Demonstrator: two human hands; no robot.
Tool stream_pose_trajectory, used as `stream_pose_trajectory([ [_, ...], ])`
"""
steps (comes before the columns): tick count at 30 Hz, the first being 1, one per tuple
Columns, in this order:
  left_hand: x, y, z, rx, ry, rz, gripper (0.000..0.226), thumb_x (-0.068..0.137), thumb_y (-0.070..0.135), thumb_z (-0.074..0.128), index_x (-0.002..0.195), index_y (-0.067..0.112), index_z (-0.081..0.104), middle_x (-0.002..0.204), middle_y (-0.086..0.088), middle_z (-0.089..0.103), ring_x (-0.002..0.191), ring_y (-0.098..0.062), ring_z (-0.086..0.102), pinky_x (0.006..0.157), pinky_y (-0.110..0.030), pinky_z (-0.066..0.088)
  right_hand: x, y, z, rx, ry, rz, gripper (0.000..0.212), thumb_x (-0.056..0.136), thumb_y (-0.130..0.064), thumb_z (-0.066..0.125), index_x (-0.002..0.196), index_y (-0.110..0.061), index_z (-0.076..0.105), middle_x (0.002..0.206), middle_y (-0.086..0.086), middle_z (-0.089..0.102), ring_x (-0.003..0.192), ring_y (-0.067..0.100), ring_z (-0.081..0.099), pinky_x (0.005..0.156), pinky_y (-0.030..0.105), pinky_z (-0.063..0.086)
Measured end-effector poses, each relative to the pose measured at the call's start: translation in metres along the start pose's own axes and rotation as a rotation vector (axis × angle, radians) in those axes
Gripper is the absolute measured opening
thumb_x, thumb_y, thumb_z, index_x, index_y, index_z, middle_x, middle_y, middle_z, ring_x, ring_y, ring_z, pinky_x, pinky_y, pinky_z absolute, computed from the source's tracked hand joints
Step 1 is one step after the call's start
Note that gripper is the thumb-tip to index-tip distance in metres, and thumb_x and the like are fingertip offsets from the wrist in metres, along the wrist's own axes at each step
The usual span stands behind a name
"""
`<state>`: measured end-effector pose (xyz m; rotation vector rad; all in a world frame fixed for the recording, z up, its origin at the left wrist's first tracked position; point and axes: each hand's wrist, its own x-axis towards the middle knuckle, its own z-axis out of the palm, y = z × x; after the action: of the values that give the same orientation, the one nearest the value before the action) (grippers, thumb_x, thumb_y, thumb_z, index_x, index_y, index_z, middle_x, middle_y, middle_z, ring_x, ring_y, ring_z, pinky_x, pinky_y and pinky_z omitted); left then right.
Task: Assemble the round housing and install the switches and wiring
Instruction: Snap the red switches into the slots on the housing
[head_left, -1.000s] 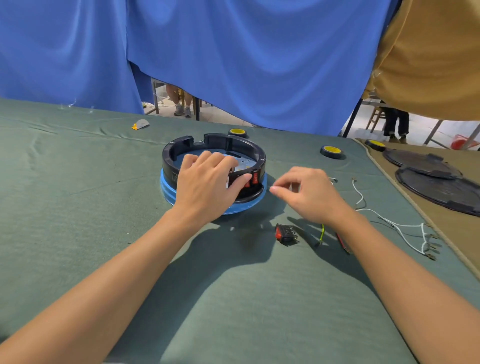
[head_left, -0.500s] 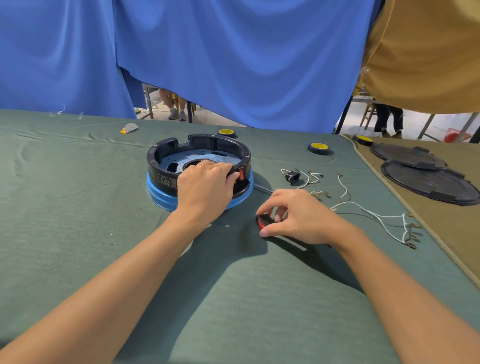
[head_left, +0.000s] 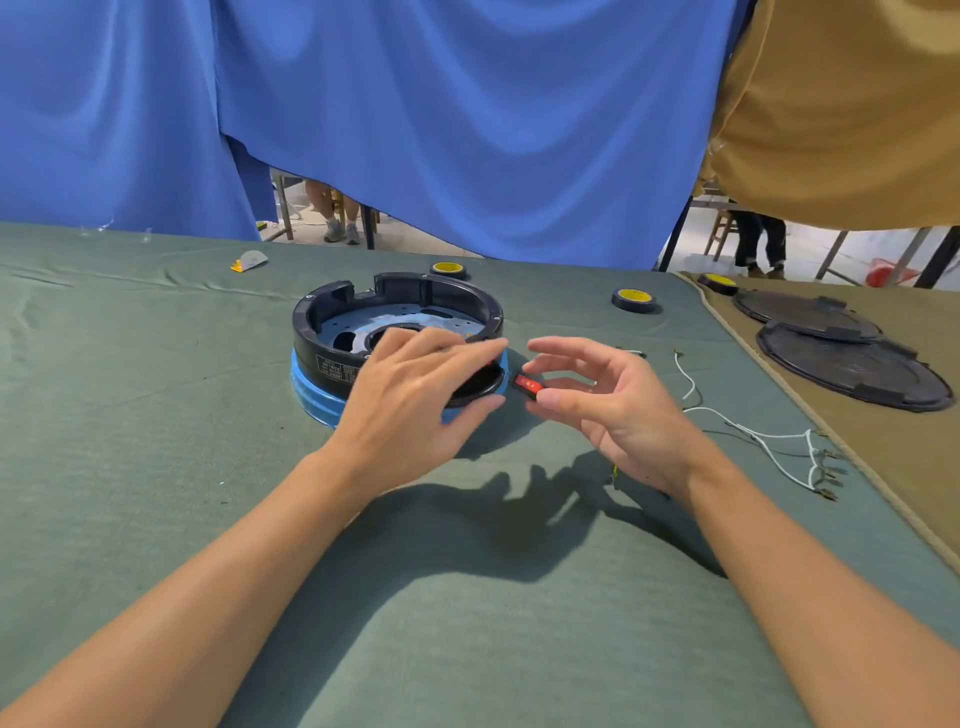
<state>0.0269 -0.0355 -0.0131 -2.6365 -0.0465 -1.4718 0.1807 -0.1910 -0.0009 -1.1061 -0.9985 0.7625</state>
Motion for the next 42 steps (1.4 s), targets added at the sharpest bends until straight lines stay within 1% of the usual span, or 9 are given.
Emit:
stream_pose_trajectory([
  [8, 0.001, 0.011, 0.003, -0.166, 0.071, -0.079, 0.019, 0.085, 0.025, 0.072, 0.092, 0.008, 0.077, 0.072, -0.001, 0.070, 0.069, -0.021, 0.062, 0.059, -0.036, 0.054, 0.002, 0.002, 0.013, 0.059, 0.022, 0.014, 0.041, 0.072, -0.001, 0.069, 0.113, -0.003, 0.064, 0.098, 0.014, 0.066, 0.092, 0.026, 0.066, 0.079, 0.030, 0.056],
  [13, -0.002, 0.014, 0.002, -0.063, 0.090, -0.060, 0.016, 0.085, 0.023, 0.072, 0.087, 0.008, 0.074, 0.071, 0.001, 0.070, 0.070, -0.020, 0.063, 0.057, -0.035, 0.052, 0.004, 0.002, 0.023, 0.033, 0.090, -0.021, 0.039, 0.071, -0.003, 0.067, 0.110, 0.001, 0.064, 0.093, 0.015, 0.064, 0.086, 0.023, 0.065, 0.077, 0.029, 0.057],
  [19, -0.003, 0.018, 0.001, -0.059, 0.092, -0.042, 0.014, 0.083, 0.022, 0.075, 0.086, 0.008, 0.074, 0.071, 0.001, 0.069, 0.070, -0.018, 0.062, 0.056, -0.033, 0.052, 0.002, 0.001, 0.020, 0.037, 0.064, 0.005, 0.035, 0.086, 0.015, 0.052, 0.118, 0.001, 0.059, 0.089, 0.013, 0.071, 0.088, 0.024, 0.068, 0.081, 0.032, 0.058],
  [24, -0.003, 0.017, -0.001, -0.047, 0.113, -0.065, 0.015, 0.083, 0.023, 0.075, 0.086, 0.008, 0.074, 0.071, 0.001, 0.069, 0.069, -0.018, 0.063, 0.054, -0.035, 0.052, 0.002, -0.001, 0.021, 0.065, 0.047, 0.037, 0.040, 0.079, -0.004, 0.066, 0.118, 0.001, 0.061, 0.103, 0.018, 0.067, 0.097, 0.027, 0.066, 0.086, 0.036, 0.056],
  [28, -0.003, 0.019, -0.003, -0.039, 0.132, -0.045, 0.015, 0.082, 0.022, 0.075, 0.085, 0.008, 0.075, 0.071, 0.001, 0.070, 0.068, -0.017, 0.062, 0.053, -0.033, 0.051, 0.002, -0.002, 0.022, 0.012, 0.058, 0.131, 0.034, 0.083, -0.017, 0.071, 0.114, -0.004, 0.067, 0.110, 0.019, 0.066, 0.093, 0.026, 0.064, 0.076, 0.037, 0.057],
  [32, -0.001, 0.019, -0.002, 0.102, 0.197, -0.035, 0.014, 0.083, 0.022, 0.073, 0.078, 0.008, 0.072, 0.063, 0.001, 0.064, 0.065, -0.019, 0.062, 0.051, -0.034, 0.048, 0.002, -0.002, 0.027, -0.071, 0.158, 0.149, 0.028, 0.072, -0.031, 0.073, 0.093, -0.011, 0.074, 0.082, 0.009, 0.067, 0.069, 0.019, 0.063, 0.057, 0.028, 0.053],
  [34, 0.000, 0.018, -0.001, 0.131, 0.178, -0.010, 0.013, 0.084, 0.020, 0.071, 0.078, 0.008, 0.072, 0.063, 0.001, 0.064, 0.065, -0.021, 0.062, 0.051, -0.035, 0.048, 0.004, -0.001, 0.032, -0.094, 0.174, 0.125, 0.025, 0.075, -0.027, 0.073, 0.092, -0.009, 0.072, 0.074, 0.008, 0.068, 0.063, 0.018, 0.063, 0.054, 0.026, 0.052],
  [38, -0.001, 0.011, -0.001, 0.092, 0.067, 0.009, 0.013, 0.082, 0.020, 0.073, 0.084, 0.007, 0.072, 0.072, -0.001, 0.068, 0.073, -0.022, 0.064, 0.058, -0.035, 0.050, 0.012, 0.002, 0.036, -0.094, 0.267, 0.078, 0.011, 0.087, -0.003, 0.067, 0.097, -0.005, 0.070, 0.072, 0.006, 0.070, 0.062, 0.015, 0.063, 0.057, 0.025, 0.054],
  [42, -0.003, -0.008, -0.009, 0.088, 0.099, -0.167, 0.022, 0.085, 0.030, 0.070, 0.091, 0.008, 0.070, 0.082, 0.001, 0.071, 0.082, -0.022, 0.062, 0.069, -0.038, 0.048, 0.015, 0.002, 0.032, -0.119, 0.294, 0.094, 0.011, 0.087, 0.001, 0.065, 0.092, -0.006, 0.071, 0.069, 0.005, 0.069, 0.059, 0.012, 0.061, 0.057, 0.027, 0.055],
])
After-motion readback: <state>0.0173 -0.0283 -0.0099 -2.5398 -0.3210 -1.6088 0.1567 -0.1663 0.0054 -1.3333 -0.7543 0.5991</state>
